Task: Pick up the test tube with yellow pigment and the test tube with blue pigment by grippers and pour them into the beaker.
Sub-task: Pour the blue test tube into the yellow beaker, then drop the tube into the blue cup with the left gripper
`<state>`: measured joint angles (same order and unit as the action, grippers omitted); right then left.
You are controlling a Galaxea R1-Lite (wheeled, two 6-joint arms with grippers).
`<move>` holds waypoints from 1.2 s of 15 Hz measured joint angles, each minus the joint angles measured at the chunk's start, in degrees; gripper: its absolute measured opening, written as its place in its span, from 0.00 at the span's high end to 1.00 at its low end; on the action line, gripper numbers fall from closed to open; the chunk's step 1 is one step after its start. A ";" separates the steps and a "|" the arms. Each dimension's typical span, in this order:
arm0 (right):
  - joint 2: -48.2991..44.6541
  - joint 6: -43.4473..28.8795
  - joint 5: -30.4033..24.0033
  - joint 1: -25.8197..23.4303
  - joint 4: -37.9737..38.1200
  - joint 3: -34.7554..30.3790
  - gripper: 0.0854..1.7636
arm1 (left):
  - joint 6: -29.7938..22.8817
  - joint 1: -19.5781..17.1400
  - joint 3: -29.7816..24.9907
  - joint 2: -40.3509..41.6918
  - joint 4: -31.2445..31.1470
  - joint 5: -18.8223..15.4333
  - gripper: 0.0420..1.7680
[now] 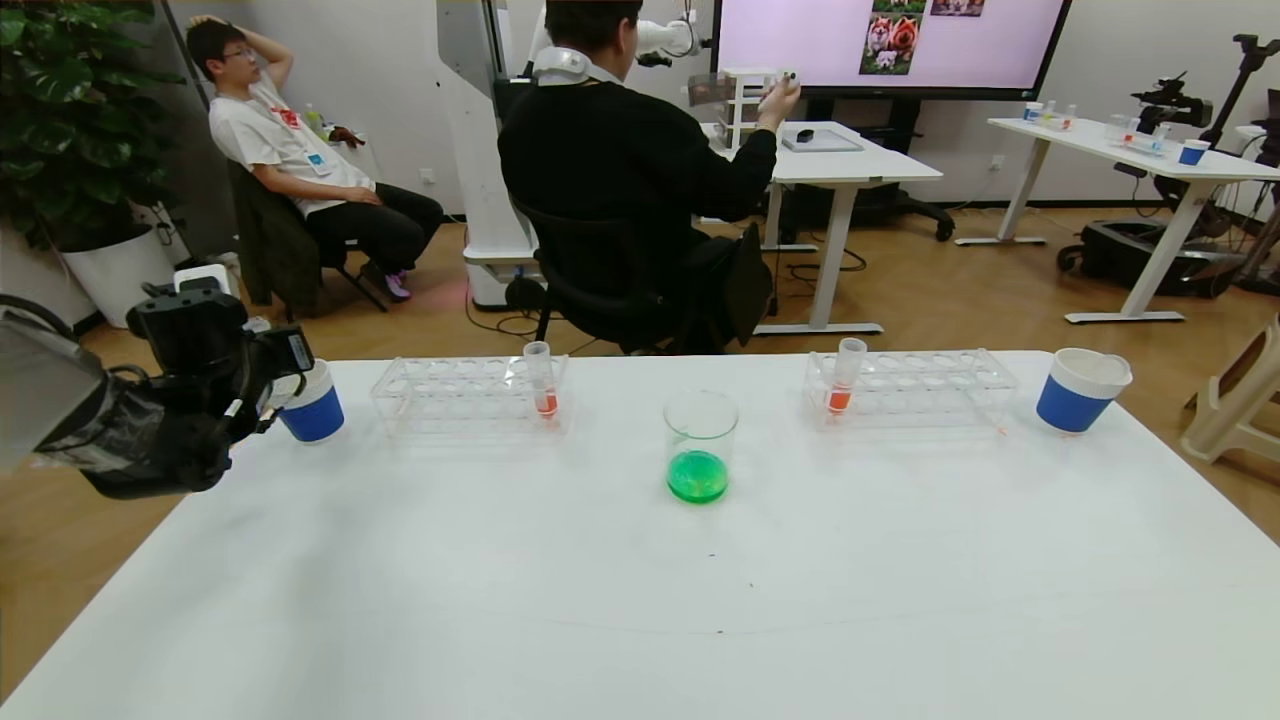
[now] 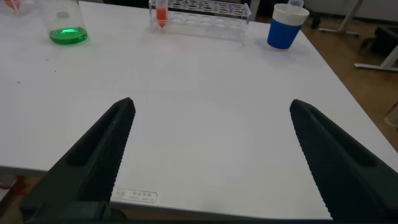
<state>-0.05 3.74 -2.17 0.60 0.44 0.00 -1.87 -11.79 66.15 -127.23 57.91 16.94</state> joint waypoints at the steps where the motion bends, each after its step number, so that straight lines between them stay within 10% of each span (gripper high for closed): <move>1: 0.00 0.00 0.00 0.02 0.00 0.00 0.02 | 0.13 0.02 0.00 -0.63 1.29 0.02 0.74; 7: 0.00 0.00 0.00 0.02 0.00 0.00 0.02 | 0.33 0.61 -1.23 -2.12 1.71 -0.05 0.74; 12: 0.00 0.00 0.00 0.02 0.00 0.00 0.02 | 0.50 1.23 -1.24 -2.10 1.77 0.11 0.03; 18: 0.00 0.00 0.00 0.00 0.00 0.00 0.02 | 0.41 3.88 -0.09 1.07 1.24 0.26 0.01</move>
<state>-0.05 3.74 -2.17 0.60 0.44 0.00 -1.45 -7.91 66.06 -126.16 59.15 17.20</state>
